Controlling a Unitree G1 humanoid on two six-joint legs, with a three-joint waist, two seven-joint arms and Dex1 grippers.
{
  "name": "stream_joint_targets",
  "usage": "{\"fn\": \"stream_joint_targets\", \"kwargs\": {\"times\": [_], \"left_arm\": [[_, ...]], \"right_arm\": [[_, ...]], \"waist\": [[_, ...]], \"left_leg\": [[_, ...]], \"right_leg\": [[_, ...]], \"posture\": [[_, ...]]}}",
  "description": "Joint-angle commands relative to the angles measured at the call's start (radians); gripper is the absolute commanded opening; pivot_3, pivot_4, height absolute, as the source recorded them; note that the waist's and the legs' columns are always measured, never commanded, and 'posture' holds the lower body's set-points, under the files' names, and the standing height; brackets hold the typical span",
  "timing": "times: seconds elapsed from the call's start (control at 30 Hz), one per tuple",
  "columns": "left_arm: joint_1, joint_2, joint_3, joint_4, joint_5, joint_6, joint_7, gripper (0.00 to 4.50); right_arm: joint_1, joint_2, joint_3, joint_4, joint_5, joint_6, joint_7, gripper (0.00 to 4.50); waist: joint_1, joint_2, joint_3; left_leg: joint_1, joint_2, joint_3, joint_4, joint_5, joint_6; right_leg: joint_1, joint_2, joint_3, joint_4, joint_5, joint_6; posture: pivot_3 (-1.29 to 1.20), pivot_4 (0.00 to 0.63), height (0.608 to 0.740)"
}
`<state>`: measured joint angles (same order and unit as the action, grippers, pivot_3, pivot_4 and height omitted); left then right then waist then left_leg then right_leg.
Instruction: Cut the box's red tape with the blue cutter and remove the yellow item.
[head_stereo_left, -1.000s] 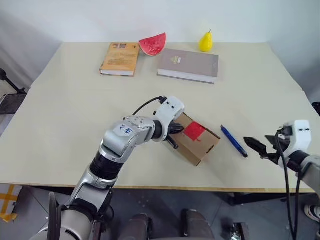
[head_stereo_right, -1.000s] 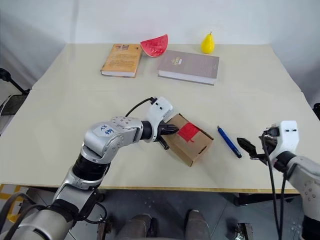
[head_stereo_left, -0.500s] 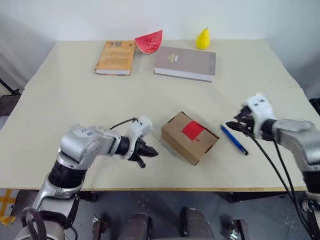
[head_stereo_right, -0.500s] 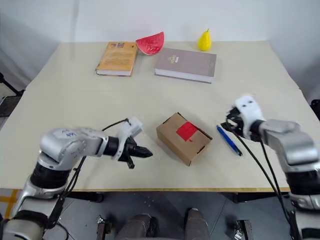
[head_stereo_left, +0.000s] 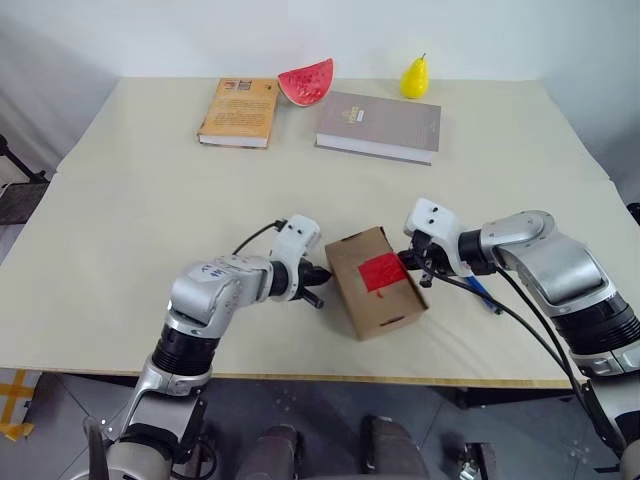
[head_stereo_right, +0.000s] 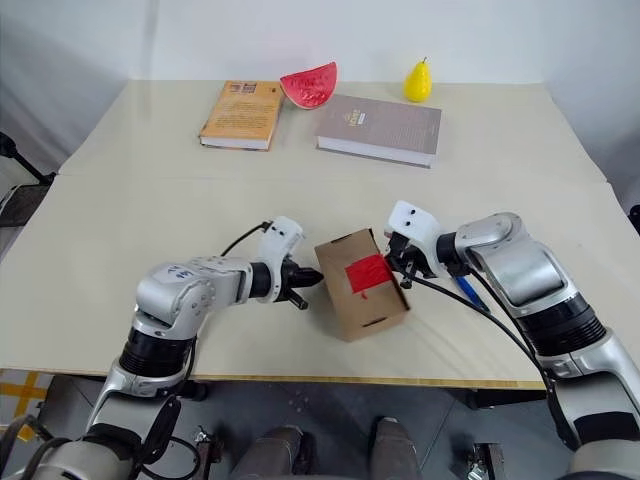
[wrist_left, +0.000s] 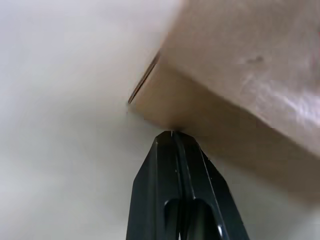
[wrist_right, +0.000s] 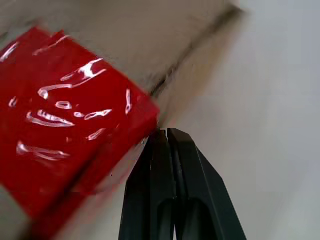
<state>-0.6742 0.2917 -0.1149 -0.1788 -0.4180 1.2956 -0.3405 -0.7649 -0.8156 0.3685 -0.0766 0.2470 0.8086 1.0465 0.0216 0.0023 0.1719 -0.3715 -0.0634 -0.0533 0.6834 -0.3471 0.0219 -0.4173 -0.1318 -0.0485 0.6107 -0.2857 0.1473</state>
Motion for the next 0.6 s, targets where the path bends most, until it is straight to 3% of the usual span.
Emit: {"fn": "stream_joint_targets", "kwargs": {"times": [0.03,0.27,0.6], "left_arm": [[-0.039,0.001,0.037,-0.017,-0.002,-0.024,-0.003,0.0],[-0.046,0.063,0.052,0.026,0.034,-0.053,-0.004,0.0],[-0.047,0.141,0.042,0.024,0.028,-0.041,-0.056,0.0]], "right_arm": [[0.003,0.01,-0.001,-0.115,0.037,0.069,0.027,0.06],[0.021,0.066,0.006,-0.217,0.051,0.196,-0.037,0.06],[0.025,0.083,-0.052,-0.158,-0.003,0.142,-0.157,0.06]], "waist": [[0.002,0.0,0.0],[0.002,0.0,0.0],[0.001,0.0,0.0]], "left_leg": [[0.0,0.0,0.0,0.0,0.0,0.0],[0.0,0.0,-0.001,0.0,0.0,0.0],[0.0,-0.001,-0.001,0.0,0.0,0.0]], "right_leg": [[0.0,0.0,0.0,0.0,0.0,0.0],[0.0,0.0,-0.001,0.001,0.0,0.0],[-0.001,-0.001,0.0,0.001,0.0,0.0]], "posture": [[0.0,0.15,0.74],[0.0,0.15,0.74],[0.0,0.15,0.74]]}}
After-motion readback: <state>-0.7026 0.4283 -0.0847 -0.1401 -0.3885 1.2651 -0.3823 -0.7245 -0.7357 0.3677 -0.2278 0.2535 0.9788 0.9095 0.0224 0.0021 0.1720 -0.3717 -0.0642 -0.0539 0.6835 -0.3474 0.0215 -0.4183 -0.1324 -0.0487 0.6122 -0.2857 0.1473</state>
